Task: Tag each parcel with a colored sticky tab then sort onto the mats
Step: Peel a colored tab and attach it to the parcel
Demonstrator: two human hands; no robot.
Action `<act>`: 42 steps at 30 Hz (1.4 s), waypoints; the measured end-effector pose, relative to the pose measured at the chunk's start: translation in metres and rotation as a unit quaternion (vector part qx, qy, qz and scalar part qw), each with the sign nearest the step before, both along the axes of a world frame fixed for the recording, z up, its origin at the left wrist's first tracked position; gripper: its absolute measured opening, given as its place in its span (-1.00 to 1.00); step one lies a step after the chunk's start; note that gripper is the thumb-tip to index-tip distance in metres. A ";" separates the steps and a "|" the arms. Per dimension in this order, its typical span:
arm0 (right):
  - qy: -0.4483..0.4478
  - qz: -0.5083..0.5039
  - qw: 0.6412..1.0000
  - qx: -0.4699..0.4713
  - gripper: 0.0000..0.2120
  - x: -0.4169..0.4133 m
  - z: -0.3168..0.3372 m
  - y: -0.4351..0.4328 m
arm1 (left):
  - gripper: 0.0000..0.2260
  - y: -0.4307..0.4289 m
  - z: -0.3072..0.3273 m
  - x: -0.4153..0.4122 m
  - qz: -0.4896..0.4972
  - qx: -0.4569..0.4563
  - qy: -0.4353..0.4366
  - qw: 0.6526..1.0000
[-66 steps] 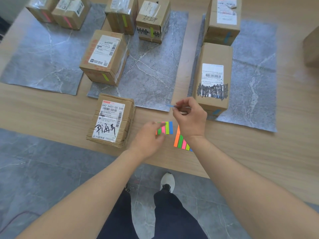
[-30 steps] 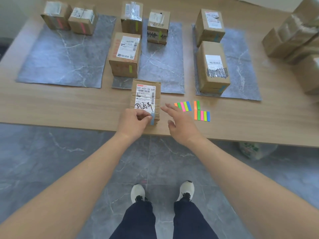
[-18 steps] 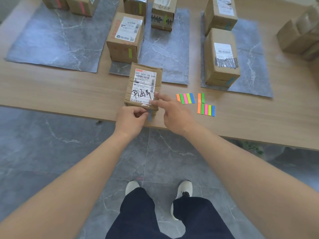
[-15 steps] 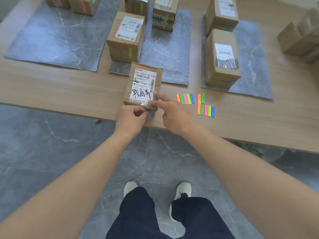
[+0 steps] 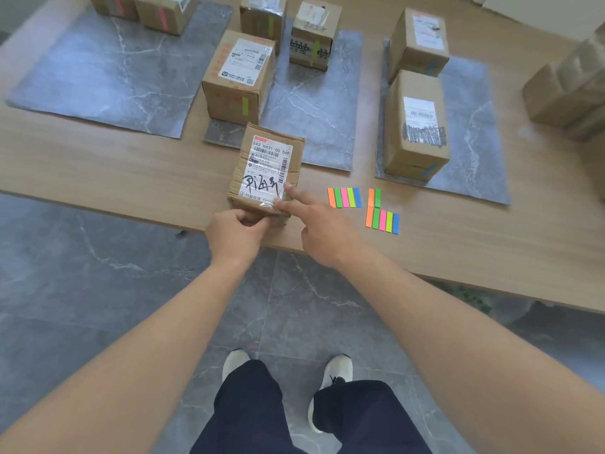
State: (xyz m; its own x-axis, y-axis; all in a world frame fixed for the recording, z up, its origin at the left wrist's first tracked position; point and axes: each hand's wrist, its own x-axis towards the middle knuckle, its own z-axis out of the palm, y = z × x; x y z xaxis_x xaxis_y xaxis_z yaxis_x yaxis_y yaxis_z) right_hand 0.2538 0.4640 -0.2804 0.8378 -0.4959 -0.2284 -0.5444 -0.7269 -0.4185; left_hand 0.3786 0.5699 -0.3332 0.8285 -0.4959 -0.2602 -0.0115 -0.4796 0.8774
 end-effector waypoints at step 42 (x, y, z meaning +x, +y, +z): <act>-0.354 -0.426 0.775 0.306 -0.70 0.005 0.169 -0.001 | -0.66 -0.030 0.232 0.020 -0.079 -0.171 0.166 0.968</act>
